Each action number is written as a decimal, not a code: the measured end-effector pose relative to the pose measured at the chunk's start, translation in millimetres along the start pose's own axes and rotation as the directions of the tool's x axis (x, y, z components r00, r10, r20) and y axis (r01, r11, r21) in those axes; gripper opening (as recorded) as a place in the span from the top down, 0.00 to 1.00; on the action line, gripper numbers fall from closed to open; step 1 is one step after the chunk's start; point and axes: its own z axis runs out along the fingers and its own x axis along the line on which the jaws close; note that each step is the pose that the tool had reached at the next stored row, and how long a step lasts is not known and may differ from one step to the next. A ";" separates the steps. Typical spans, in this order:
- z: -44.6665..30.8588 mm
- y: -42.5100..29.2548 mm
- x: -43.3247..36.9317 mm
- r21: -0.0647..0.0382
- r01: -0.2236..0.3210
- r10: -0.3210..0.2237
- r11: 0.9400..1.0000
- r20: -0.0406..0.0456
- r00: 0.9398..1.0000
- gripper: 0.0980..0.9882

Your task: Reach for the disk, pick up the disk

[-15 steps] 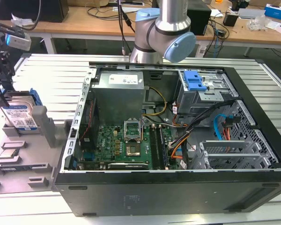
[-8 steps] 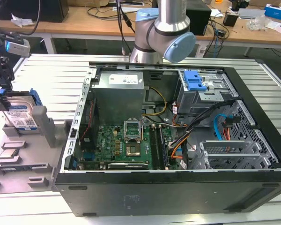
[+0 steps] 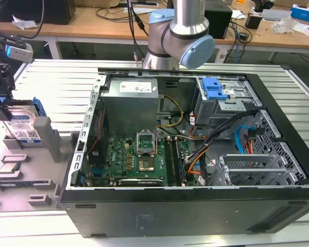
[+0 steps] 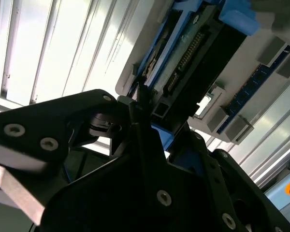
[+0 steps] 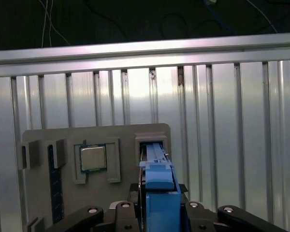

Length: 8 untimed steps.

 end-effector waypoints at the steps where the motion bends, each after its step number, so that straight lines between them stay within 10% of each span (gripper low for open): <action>1: 0.0 0.0 0.0 0.000 0.000 0.000 1.000 0.000 1.000 0.70; 8: 0.6 0.2 0.0 0.000 0.000 0.000 1.000 0.000 1.000 0.70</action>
